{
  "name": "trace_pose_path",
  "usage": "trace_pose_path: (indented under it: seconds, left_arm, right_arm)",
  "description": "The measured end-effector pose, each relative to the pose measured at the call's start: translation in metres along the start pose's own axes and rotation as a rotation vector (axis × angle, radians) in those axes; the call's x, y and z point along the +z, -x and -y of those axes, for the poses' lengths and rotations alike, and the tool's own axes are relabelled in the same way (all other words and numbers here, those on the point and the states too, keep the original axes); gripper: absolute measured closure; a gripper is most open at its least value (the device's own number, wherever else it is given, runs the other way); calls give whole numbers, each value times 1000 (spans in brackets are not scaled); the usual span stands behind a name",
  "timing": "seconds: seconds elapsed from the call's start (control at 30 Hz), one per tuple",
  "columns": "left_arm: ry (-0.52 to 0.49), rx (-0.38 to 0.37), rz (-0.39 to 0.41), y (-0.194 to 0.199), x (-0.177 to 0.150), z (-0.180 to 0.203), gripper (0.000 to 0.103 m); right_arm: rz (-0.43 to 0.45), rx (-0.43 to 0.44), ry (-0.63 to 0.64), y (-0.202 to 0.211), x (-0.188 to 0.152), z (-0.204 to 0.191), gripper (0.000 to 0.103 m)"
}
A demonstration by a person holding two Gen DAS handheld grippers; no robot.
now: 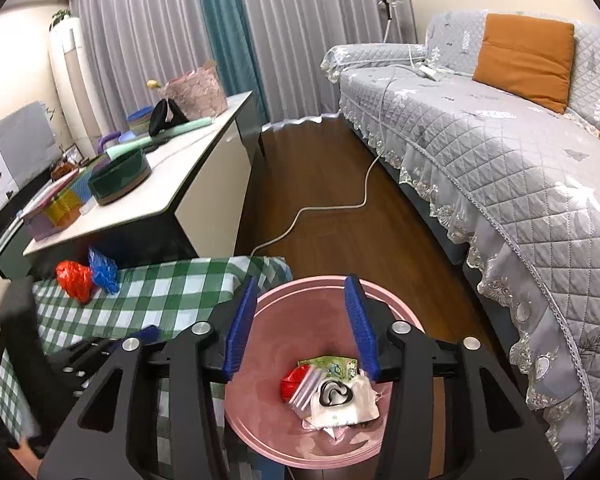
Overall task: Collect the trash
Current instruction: 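Open right tool to drop black strap while left tool drops straw pack into bin, then move both open tools back toward red bag and blue bag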
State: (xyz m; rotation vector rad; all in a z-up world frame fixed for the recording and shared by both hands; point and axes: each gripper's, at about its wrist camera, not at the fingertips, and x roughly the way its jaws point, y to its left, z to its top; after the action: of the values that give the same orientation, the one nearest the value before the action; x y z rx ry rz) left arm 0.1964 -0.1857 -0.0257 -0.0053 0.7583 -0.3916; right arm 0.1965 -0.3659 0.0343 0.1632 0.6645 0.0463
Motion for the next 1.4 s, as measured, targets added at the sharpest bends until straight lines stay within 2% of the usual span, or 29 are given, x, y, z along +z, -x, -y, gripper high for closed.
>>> trace_pose_path:
  seconds: [0.2, 0.4, 0.6, 0.73, 0.87, 1.07, 1.13, 1.2, 1.4]
  left_arm:
    - [-11, 48, 37, 44, -1, -28, 62]
    - [44, 124, 85, 87, 1, -83, 62]
    - [89, 208, 127, 106, -12, -136, 62]
    - [198, 249, 134, 105, -25, -176, 62]
    - [237, 289, 149, 102, -29, -205, 62]
    - [319, 303, 180, 96, -26, -247, 59]
    - [317, 306, 187, 93, -23, -253, 53]
    - [317, 301, 194, 89, -19, -259, 46]
    - [330, 290, 181, 72, -14, -274, 40]
  right_arm:
    - [5, 18, 0, 3, 1, -18, 55]
    - [37, 57, 28, 18, 6, -60, 55]
    - [75, 94, 68, 34, 5, -103, 55]
    - [79, 98, 105, 38, -2, -125, 55]
    - [84, 98, 133, 40, -6, -141, 55]
    - [111, 121, 120, 41, -8, -159, 67]
    - [117, 138, 111, 39, -8, -166, 72]
    - [120, 159, 98, 37, -8, -172, 72]
    - [107, 191, 118, 14, -11, -201, 72]
